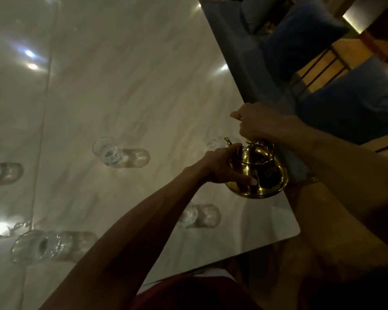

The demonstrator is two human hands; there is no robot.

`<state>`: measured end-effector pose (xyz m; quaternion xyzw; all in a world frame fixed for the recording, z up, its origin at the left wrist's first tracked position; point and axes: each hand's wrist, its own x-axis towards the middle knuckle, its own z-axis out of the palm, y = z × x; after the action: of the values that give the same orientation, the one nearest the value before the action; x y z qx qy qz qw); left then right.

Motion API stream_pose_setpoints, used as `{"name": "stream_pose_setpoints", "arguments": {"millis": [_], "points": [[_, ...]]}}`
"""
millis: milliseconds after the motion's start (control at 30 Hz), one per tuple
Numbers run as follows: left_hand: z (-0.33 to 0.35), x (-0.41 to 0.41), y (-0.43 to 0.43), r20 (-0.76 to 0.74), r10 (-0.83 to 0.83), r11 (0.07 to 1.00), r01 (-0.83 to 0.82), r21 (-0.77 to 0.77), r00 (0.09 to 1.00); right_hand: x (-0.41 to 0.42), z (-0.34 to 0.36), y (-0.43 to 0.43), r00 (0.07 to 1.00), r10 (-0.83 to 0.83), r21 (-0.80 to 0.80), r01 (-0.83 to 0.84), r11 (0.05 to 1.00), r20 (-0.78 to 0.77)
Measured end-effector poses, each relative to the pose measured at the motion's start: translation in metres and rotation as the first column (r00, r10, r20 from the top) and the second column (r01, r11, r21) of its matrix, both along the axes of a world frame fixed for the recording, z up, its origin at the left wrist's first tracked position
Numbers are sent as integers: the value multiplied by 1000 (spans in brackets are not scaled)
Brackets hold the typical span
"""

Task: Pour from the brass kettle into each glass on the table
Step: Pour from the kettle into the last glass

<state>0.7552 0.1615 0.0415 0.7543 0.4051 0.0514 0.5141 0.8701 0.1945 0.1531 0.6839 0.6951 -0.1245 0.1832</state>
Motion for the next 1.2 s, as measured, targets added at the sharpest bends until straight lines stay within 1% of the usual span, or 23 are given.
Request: {"name": "stream_pose_setpoints", "arguments": {"millis": [300,500,800,1200], "points": [[-14,7,14,56,104,992,-99,-76,993,0,-12,33,999,7,-52,-9,999,-41],[-15,10,19,79,112,985,-100,-138,991,1,-18,48,999,39,-92,-40,995,-10],[-18,13,23,109,134,977,-113,-180,985,3,-21,60,996,86,-116,-84,990,13],[-17,16,26,121,133,973,-107,-204,984,7,-33,76,995,81,-142,-73,987,54]]}}
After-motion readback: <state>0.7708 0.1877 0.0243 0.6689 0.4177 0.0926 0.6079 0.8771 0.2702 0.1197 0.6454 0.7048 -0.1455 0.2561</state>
